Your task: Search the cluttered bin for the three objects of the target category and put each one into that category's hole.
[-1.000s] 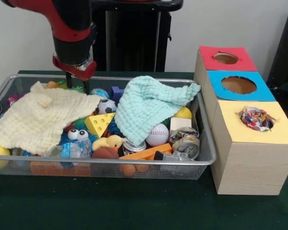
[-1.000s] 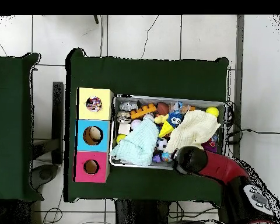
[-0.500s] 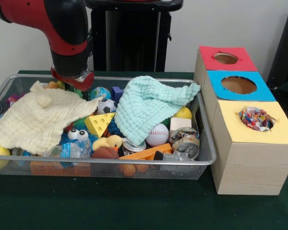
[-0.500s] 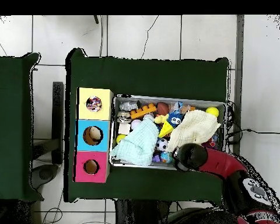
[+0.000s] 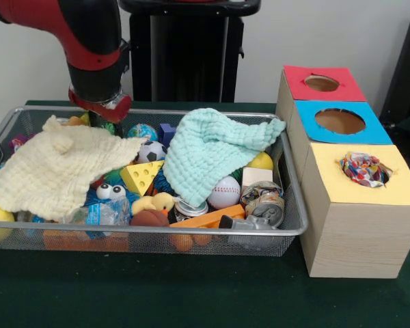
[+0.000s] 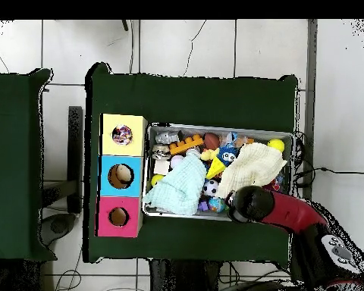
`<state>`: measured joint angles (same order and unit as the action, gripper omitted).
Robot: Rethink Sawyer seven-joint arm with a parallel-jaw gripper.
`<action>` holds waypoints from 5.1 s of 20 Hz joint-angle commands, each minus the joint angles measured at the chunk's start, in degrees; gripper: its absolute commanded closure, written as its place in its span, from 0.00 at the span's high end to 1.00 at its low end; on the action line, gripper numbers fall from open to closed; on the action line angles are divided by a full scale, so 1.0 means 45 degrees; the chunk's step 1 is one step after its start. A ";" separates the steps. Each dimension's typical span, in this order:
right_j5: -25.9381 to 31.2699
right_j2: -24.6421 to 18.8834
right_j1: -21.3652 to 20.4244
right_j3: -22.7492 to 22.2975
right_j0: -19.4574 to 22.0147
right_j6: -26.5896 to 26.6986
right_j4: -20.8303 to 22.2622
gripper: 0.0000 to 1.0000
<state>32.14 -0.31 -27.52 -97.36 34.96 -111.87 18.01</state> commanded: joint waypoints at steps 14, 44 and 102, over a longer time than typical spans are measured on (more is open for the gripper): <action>0.1951 -0.1214 -0.1426 0.0445 -0.0037 0.0865 0.0485 1.00; 0.0531 -0.1132 0.0498 0.1916 -0.0188 0.0153 0.0542 1.00; -0.2220 -0.3417 -0.2723 -0.3612 -0.1832 -0.1341 -0.3392 1.00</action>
<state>25.11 -16.11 -39.50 -111.47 28.48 -111.87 1.10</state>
